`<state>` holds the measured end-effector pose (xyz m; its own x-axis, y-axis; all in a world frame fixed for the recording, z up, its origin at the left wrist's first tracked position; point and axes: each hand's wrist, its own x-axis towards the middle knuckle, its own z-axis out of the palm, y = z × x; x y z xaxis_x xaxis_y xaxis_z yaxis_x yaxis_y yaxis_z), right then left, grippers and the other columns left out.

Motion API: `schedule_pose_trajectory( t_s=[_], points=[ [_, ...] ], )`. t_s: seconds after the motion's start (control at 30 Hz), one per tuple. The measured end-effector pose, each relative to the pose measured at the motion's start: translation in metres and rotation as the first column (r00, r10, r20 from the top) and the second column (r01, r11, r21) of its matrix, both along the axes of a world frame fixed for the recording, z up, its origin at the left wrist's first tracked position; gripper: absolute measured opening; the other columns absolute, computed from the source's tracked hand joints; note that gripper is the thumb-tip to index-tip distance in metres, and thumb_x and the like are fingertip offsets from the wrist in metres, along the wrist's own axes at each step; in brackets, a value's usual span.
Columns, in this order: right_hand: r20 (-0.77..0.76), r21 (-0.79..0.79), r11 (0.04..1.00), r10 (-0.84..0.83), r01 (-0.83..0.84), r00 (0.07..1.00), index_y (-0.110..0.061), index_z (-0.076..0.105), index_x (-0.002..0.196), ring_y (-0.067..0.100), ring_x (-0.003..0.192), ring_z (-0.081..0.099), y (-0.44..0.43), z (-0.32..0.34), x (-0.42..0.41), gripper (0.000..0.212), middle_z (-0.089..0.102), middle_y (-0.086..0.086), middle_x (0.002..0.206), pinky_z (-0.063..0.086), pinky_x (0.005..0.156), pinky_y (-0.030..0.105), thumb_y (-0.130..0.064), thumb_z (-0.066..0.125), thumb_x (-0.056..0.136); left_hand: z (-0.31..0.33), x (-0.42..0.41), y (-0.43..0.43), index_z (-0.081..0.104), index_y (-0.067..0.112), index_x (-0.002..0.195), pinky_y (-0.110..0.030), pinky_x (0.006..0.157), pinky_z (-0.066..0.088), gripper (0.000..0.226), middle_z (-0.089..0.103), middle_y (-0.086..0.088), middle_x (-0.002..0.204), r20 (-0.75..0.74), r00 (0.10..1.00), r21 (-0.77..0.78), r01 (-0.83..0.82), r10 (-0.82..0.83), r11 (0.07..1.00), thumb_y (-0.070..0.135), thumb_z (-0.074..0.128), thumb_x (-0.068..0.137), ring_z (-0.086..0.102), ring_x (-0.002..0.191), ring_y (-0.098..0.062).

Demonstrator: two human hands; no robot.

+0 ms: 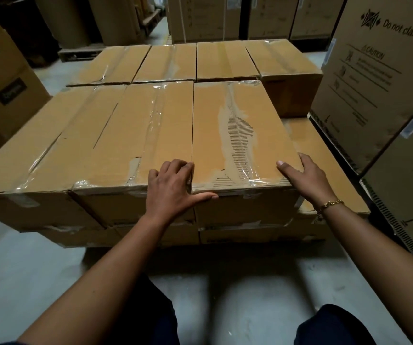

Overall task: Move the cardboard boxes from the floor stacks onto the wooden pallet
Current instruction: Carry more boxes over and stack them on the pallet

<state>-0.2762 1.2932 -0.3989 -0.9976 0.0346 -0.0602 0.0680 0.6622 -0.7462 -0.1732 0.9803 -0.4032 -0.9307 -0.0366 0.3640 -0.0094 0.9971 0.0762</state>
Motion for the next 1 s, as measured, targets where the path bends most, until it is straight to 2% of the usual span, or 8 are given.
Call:
schedule_pose_trajectory(
  t_s=[0.1,0.2,0.37,0.5,0.6,0.7,0.83,1.0],
  points=[
    [0.004,0.003,1.0,-0.004,0.004,1.0,-0.021,0.034,0.157,0.035,0.143,0.04,-0.004,0.002,-0.006,0.092,0.042,0.01,0.158,0.039,0.114,0.05,-0.075,0.057,0.085,-0.004,-0.006,0.001,0.062,0.025,0.12,-0.039,0.084,0.039,0.096,0.058,0.004,0.118,-0.038,0.999,0.03,-0.018,0.019,0.999,0.101,0.04,0.067,0.052,0.105,-0.018],
    [0.012,-0.007,1.0,-0.015,0.015,1.0,-0.024,0.04,0.153,0.035,0.138,0.046,-0.003,0.002,-0.009,0.106,0.05,0.008,0.152,0.043,0.11,0.052,-0.089,0.049,0.069,-0.004,-0.009,0.001,0.061,0.024,0.116,-0.04,0.082,0.041,0.094,0.057,0.003,0.114,-0.048,0.998,0.014,-0.029,0.03,0.999,0.102,0.037,0.067,0.051,0.102,-0.018],
    [0.028,-0.036,0.999,0.042,-0.041,0.999,-0.024,0.027,0.16,0.035,0.148,0.033,0.001,0.004,-0.003,0.093,0.033,0.011,0.163,0.035,0.115,0.05,-0.071,0.061,0.087,-0.005,-0.01,-0.001,0.055,0.023,0.118,-0.041,0.083,0.041,0.095,0.052,0.001,0.117,-0.021,0.999,-0.093,-0.03,0.028,0.995,0.101,0.026,0.073,0.047,0.102,-0.02],
    [0.041,-0.05,0.989,0.14,-0.138,0.989,-0.025,0.017,0.163,0.031,0.152,0.025,0.013,0.006,0.011,0.106,0.022,0.006,0.168,0.029,0.118,0.048,-0.07,0.065,0.08,-0.008,-0.009,-0.003,0.044,0.022,0.138,-0.042,0.089,0.037,0.096,0.045,-0.004,0.139,0.033,0.999,-0.209,0.013,-0.006,0.978,0.094,0.013,0.083,0.043,0.116,-0.024],
    [0.069,-0.051,0.984,0.172,-0.169,0.983,-0.026,0.011,0.163,0.03,0.153,0.024,0.02,0.004,0.019,0.125,0.019,0.004,0.169,0.028,0.12,0.049,-0.077,0.069,0.064,-0.009,-0.009,-0.004,0.033,0.021,0.153,-0.044,0.1,0.032,0.101,0.029,-0.003,0.163,0.082,0.997,-0.217,0.022,-0.004,0.976,0.092,0.01,0.085,0.036,0.136,-0.024],
    [0.078,-0.051,0.98,0.194,-0.191,0.978,-0.029,0.009,0.163,0.029,0.152,0.025,0.022,0.001,0.018,0.141,0.019,0.001,0.169,0.03,0.121,0.052,-0.085,0.074,0.051,-0.008,-0.01,-0.004,0.026,0.019,0.159,-0.044,0.116,0.026,0.106,0.025,-0.002,0.167,0.119,0.993,-0.193,0.031,-0.008,0.981,0.092,0.005,0.085,0.027,0.15,-0.021],
    [0.047,-0.031,0.983,0.183,-0.182,0.982,-0.027,0.01,0.163,0.029,0.153,0.022,0.019,0.001,0.019,0.13,0.017,0.001,0.17,0.027,0.12,0.048,-0.07,0.076,0.06,-0.007,-0.01,-0.004,0.023,0.018,0.16,-0.044,0.121,0.026,0.105,0.026,-0.003,0.167,0.134,0.991,-0.155,0.048,-0.027,0.987,0.091,0.009,0.087,0.025,0.153,-0.02],
    [0.039,-0.028,0.983,0.181,-0.18,0.983,-0.027,0.011,0.163,0.029,0.153,0.022,0.018,-0.001,0.015,0.128,0.018,0.002,0.169,0.028,0.12,0.047,-0.068,0.076,0.061,-0.009,-0.01,-0.003,0.027,0.017,0.159,-0.044,0.116,0.032,0.103,0.031,-0.003,0.165,0.112,0.994,-0.165,0.036,-0.018,0.986,0.089,0.013,0.087,0.03,0.151,-0.021]
  ],
)
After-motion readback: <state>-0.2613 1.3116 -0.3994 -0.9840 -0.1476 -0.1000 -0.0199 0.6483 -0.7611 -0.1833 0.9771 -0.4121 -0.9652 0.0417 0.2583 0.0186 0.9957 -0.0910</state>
